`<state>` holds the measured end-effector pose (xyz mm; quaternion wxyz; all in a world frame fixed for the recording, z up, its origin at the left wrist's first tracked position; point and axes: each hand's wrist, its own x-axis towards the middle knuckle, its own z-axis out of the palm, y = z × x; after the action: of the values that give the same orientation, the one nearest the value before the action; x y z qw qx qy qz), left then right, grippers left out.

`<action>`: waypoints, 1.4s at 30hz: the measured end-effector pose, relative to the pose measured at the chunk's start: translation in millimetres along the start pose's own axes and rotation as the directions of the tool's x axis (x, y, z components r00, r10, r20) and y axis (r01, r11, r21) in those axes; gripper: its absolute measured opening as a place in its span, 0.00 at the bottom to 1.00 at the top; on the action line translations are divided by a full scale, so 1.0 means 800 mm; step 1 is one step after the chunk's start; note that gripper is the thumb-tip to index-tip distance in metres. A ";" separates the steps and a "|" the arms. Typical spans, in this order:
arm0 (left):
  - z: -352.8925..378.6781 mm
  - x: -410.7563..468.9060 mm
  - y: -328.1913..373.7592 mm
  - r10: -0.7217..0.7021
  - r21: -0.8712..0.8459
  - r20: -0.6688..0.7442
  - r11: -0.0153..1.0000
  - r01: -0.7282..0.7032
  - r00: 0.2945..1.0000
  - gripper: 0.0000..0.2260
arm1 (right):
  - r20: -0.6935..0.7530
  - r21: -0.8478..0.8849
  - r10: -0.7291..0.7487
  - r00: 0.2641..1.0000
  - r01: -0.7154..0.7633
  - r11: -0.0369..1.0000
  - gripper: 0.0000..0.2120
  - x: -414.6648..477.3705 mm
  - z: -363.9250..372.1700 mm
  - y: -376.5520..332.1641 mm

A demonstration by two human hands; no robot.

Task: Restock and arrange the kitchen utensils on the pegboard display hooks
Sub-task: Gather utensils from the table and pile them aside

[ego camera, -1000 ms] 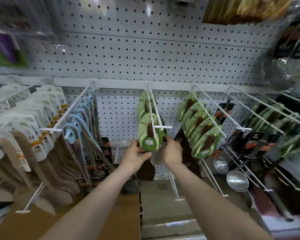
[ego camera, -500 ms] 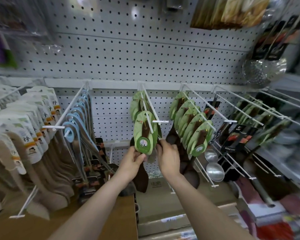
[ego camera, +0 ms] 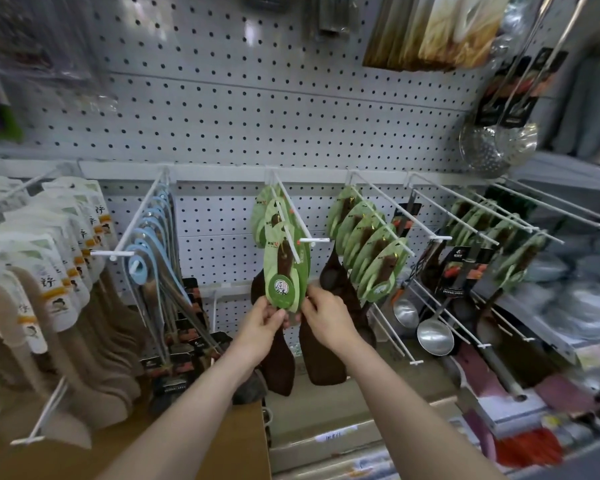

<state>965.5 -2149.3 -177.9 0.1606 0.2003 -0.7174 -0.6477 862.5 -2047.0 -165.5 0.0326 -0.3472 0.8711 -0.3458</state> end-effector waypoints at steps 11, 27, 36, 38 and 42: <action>-0.010 0.008 0.000 -0.052 0.091 -0.013 0.994 0.053 0.999 0.14 | 0.172 0.180 0.171 0.970 -0.202 0.963 0.11 0.045 0.015 0.002; -0.045 0.086 0.146 0.314 0.173 -0.329 0.947 -0.270 0.890 0.13 | -0.109 0.407 -0.103 0.989 0.139 0.903 0.09 0.142 -0.095 -0.084; -0.045 0.098 0.160 0.250 0.315 -0.331 0.938 -0.143 0.910 0.10 | -0.061 0.308 -0.120 0.991 0.133 0.942 0.06 0.157 -0.080 -0.078; -0.042 0.094 0.158 0.258 0.307 -0.336 0.939 -0.154 0.906 0.10 | -0.076 0.327 -0.144 0.987 0.161 0.931 0.06 0.148 -0.083 -0.077; -0.038 0.081 0.146 0.323 0.328 -0.346 0.921 -0.210 0.881 0.11 | -0.149 0.393 -0.202 0.968 0.245 0.886 0.05 0.122 -0.085 -0.073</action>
<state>914.8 -2198.3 -60.1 0.3596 0.2452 -0.7756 -0.4571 802.1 -2099.1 -59.5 0.0192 -0.4124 0.7343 -0.5389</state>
